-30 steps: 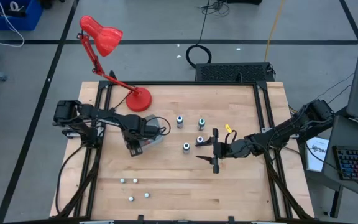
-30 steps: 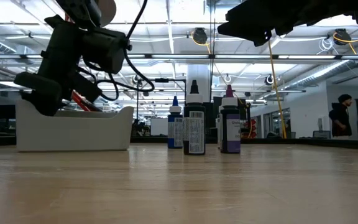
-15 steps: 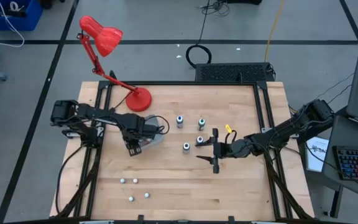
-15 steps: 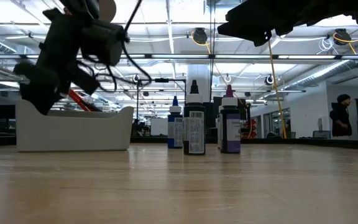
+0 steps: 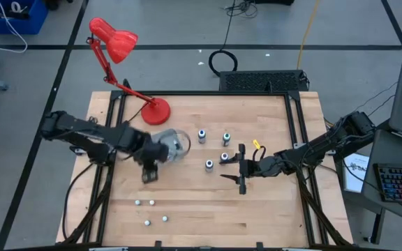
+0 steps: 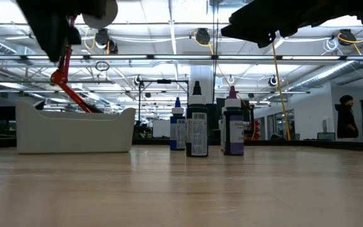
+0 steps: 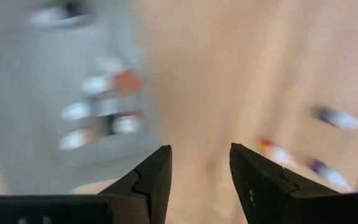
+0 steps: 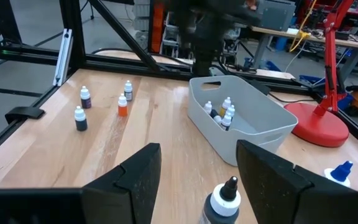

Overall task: Pick & Place food coloring
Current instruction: Put the small orange coloring bottle into the gray container

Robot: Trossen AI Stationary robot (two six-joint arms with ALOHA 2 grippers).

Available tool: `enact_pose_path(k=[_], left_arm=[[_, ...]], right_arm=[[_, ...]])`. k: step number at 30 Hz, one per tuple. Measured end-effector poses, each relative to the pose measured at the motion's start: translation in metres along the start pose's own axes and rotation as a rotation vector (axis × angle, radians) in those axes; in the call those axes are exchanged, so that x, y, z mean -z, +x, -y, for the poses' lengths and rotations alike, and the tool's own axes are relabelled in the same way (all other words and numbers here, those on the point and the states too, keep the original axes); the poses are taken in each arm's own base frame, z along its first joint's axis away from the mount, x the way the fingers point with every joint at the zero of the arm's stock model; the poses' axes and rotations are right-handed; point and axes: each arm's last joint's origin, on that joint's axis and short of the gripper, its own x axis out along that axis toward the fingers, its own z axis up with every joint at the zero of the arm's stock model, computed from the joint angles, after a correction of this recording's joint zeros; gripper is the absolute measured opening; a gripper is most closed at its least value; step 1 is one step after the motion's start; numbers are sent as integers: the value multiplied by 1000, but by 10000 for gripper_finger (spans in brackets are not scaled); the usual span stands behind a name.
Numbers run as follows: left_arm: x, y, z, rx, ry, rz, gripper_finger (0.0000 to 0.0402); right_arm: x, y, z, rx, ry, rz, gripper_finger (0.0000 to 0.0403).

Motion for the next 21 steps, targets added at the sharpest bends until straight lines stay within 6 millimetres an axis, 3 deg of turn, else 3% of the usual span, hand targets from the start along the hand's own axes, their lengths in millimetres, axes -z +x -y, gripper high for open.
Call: enact_pose_path(k=[3,11,16,21], left_arm=[[11,2,33,54,136,33,166],[38,31,93,35,179,86,166],[50,60,115,-48,264,30,166],[51,85,122,-104,280,-28,166]], right_arm=[[0,0,0,0,0,-4,196],[1,0,0,0,6,-7,196],[0,0,0,0,8,-4,196],[0,0,0,0,20,-3,196]])
